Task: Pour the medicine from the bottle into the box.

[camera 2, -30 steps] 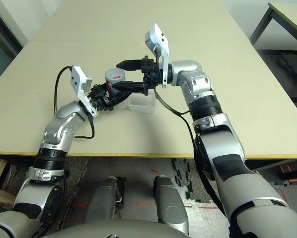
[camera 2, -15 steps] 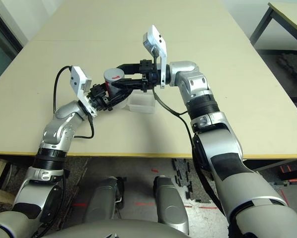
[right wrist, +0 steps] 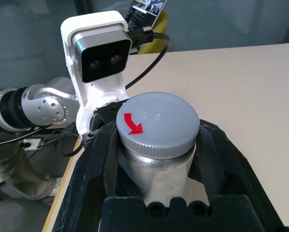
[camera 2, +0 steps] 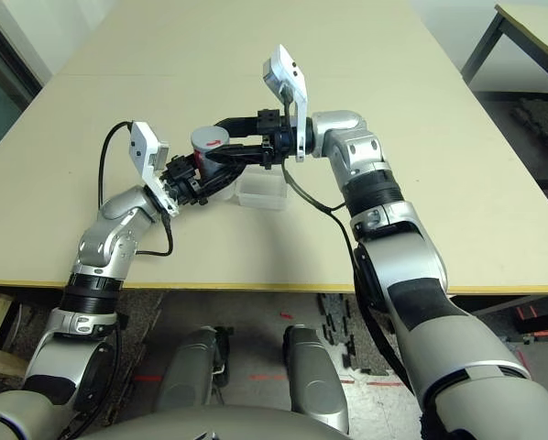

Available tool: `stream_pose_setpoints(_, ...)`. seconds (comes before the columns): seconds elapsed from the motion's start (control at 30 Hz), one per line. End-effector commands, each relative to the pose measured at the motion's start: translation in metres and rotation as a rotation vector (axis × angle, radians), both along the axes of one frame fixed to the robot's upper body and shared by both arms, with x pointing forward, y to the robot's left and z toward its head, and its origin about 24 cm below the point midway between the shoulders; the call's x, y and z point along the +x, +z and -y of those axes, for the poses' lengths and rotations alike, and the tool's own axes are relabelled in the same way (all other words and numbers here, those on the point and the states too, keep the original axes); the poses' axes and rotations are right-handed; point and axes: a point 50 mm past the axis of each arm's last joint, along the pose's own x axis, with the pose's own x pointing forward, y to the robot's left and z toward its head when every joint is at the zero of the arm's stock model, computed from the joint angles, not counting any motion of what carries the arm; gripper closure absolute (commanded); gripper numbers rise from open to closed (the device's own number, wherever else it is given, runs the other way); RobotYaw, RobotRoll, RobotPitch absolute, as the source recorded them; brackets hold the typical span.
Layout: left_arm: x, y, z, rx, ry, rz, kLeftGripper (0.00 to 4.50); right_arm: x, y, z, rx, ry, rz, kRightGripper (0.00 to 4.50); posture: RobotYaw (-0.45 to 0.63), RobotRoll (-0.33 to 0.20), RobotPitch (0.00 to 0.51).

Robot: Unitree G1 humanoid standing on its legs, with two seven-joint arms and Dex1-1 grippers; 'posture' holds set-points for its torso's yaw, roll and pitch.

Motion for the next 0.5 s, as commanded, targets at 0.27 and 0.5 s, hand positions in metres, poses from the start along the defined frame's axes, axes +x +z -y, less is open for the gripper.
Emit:
stream_pose_setpoints(0.27, -0.004, 0.000, 0.003, 0.006, -0.054, -0.029, 1.79, -0.008, 0.012, -0.011, 0.080, 0.202, 0.024, 1.95, -0.02, 0.000, 0.133)
stream_pose_setpoints(0.5, -0.006, 0.000, 0.003, 0.007, -0.065, -0.035, 1.79, -0.012, 0.016, -0.019, 0.117, 0.268, 0.012, 1.95, -0.02, 0.000, 0.133)
